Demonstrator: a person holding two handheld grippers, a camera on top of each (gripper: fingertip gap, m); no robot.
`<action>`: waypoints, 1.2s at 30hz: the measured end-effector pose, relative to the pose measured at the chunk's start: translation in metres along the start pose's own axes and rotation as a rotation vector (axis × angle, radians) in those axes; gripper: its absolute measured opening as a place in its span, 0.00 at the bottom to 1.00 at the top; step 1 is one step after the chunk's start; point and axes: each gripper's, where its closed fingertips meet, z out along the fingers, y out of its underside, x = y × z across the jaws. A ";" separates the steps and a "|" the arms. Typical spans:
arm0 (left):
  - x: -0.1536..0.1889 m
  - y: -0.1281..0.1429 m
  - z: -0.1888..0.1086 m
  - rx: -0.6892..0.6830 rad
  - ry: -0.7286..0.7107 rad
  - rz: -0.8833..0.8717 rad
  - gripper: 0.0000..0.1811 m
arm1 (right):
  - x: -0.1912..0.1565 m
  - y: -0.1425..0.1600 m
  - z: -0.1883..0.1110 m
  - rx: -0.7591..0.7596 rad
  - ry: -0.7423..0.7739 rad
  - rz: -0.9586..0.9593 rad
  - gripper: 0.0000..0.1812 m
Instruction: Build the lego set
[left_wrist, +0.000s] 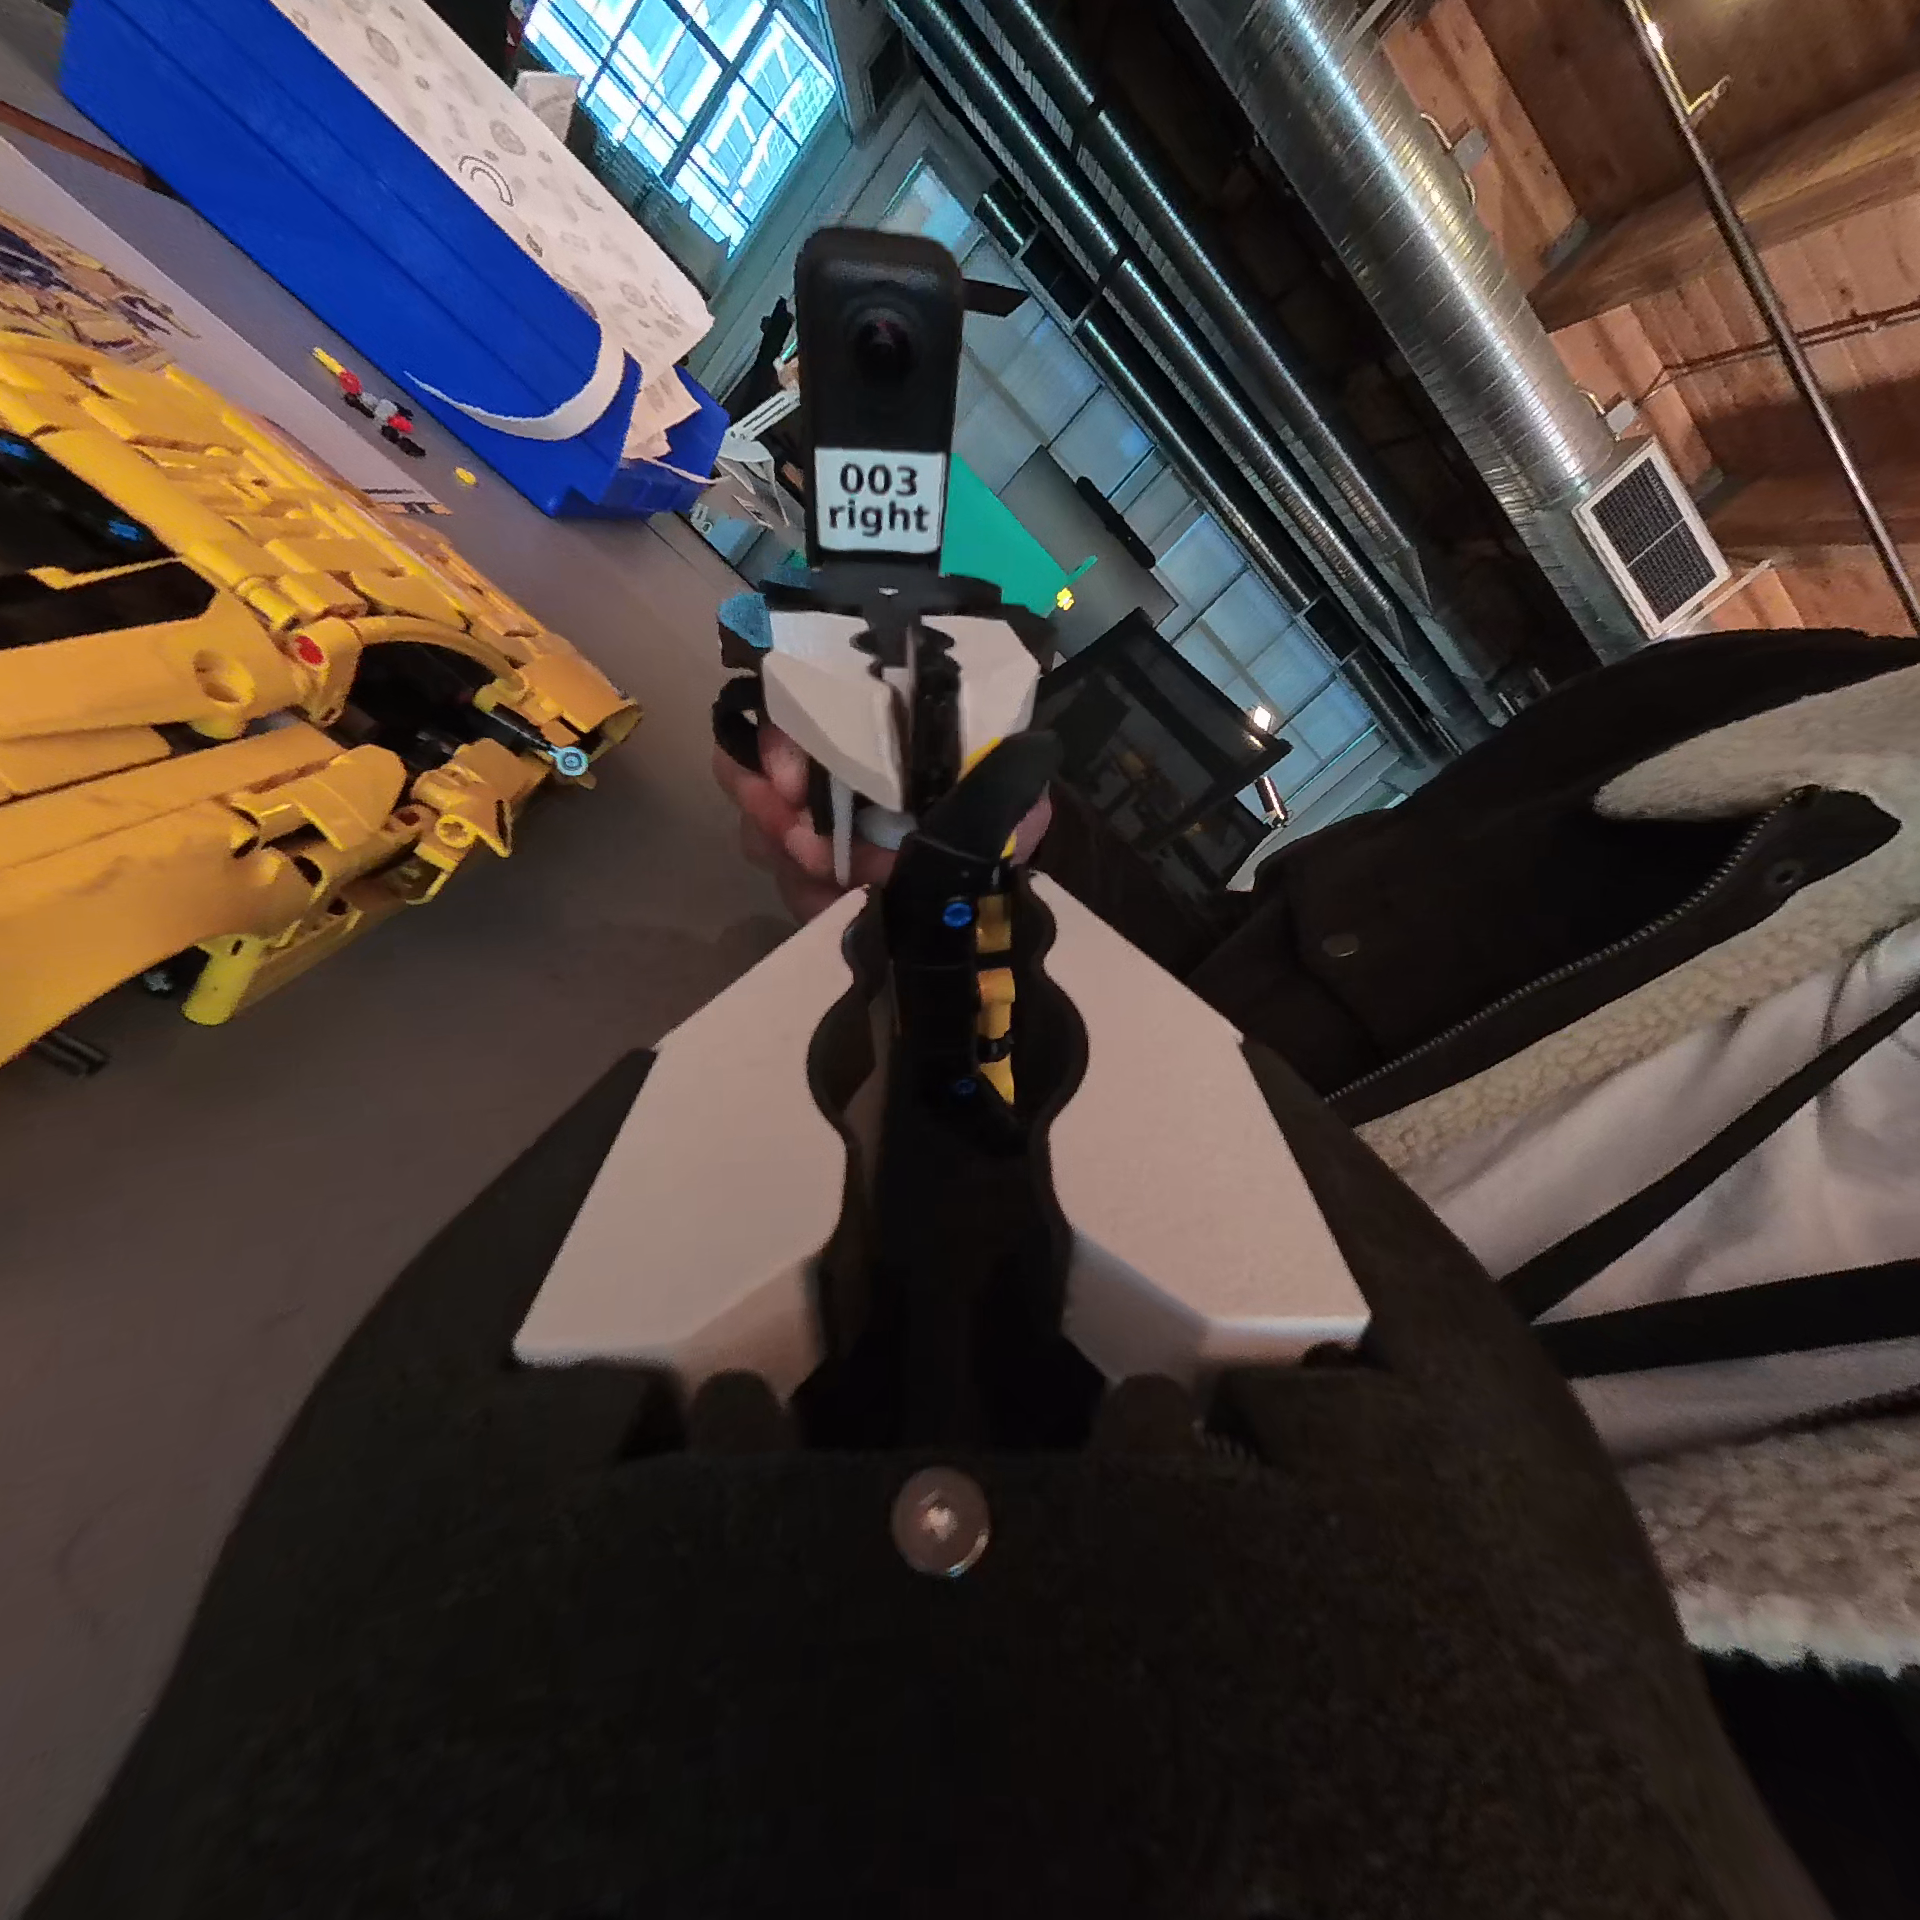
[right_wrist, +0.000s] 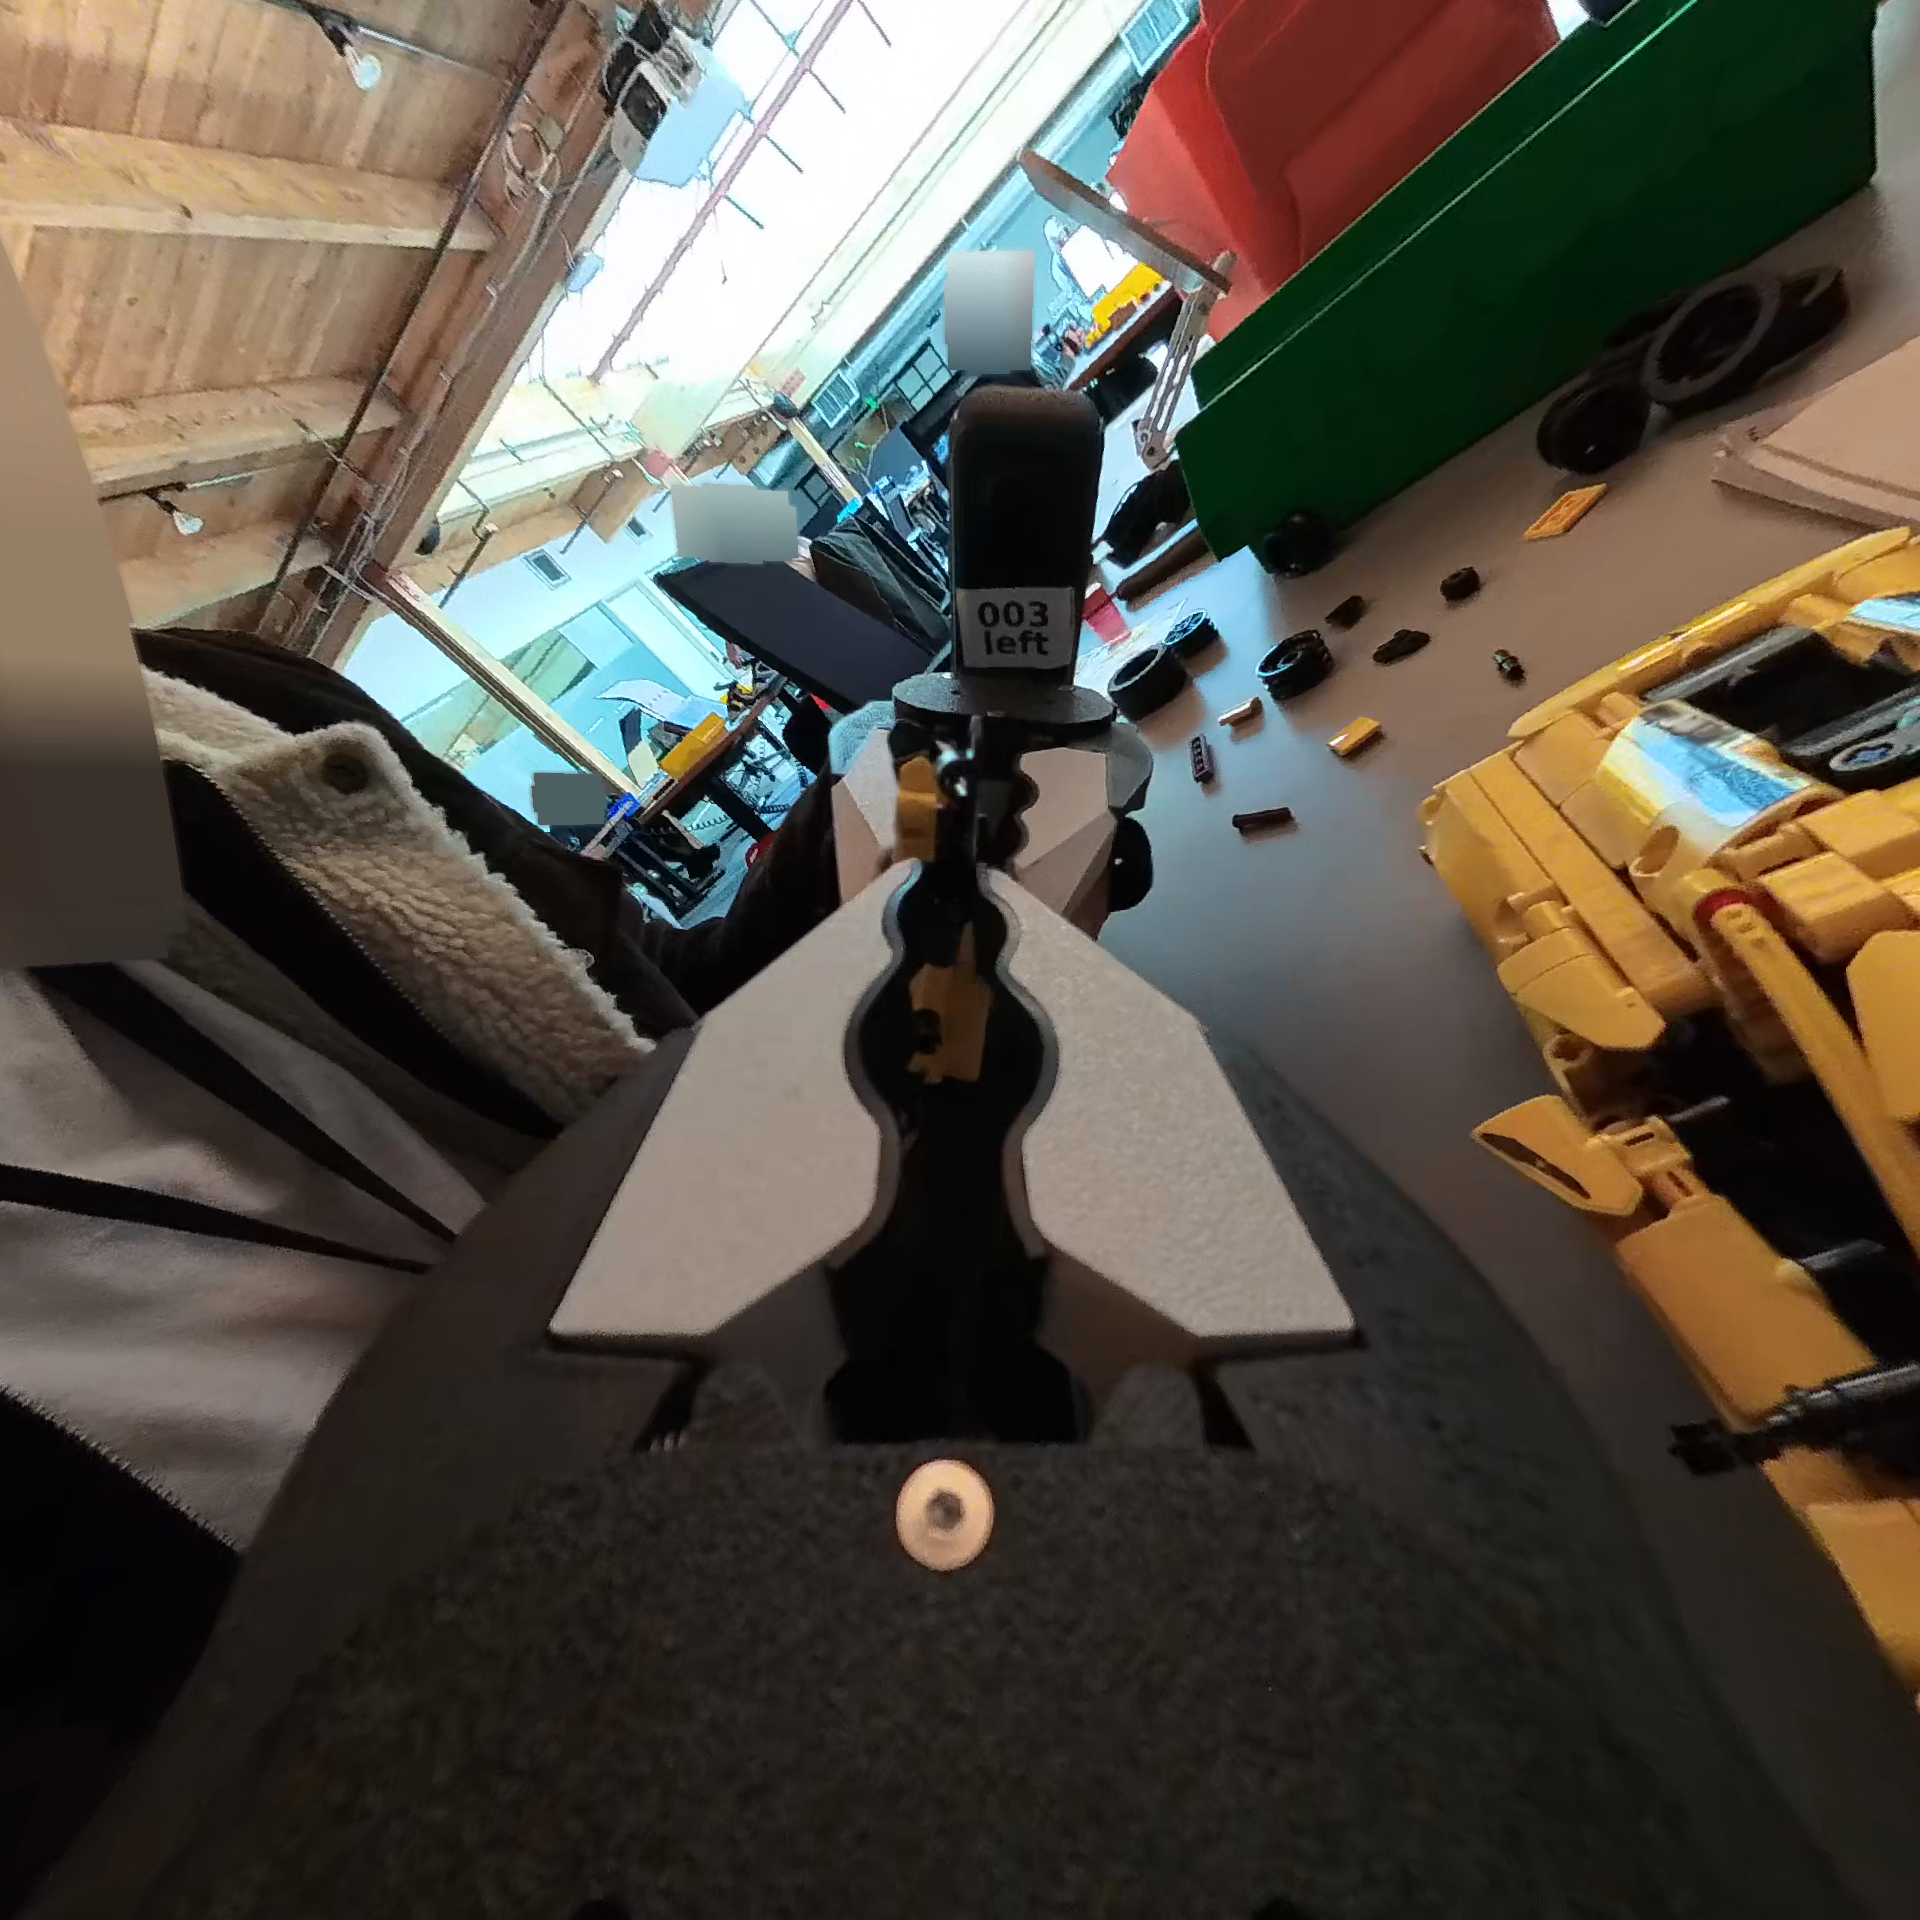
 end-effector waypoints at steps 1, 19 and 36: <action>0.000 0.000 0.000 0.000 0.000 -0.005 0.12 | 0.000 0.000 0.000 -0.001 0.002 0.000 0.04; -0.004 0.000 -0.001 0.007 0.002 -0.050 0.12 | 0.005 0.002 0.000 -0.031 0.087 -0.142 0.04; -0.003 -0.001 -0.002 0.017 0.011 -0.058 0.13 | 0.005 0.002 0.001 -0.013 0.059 -0.093 0.04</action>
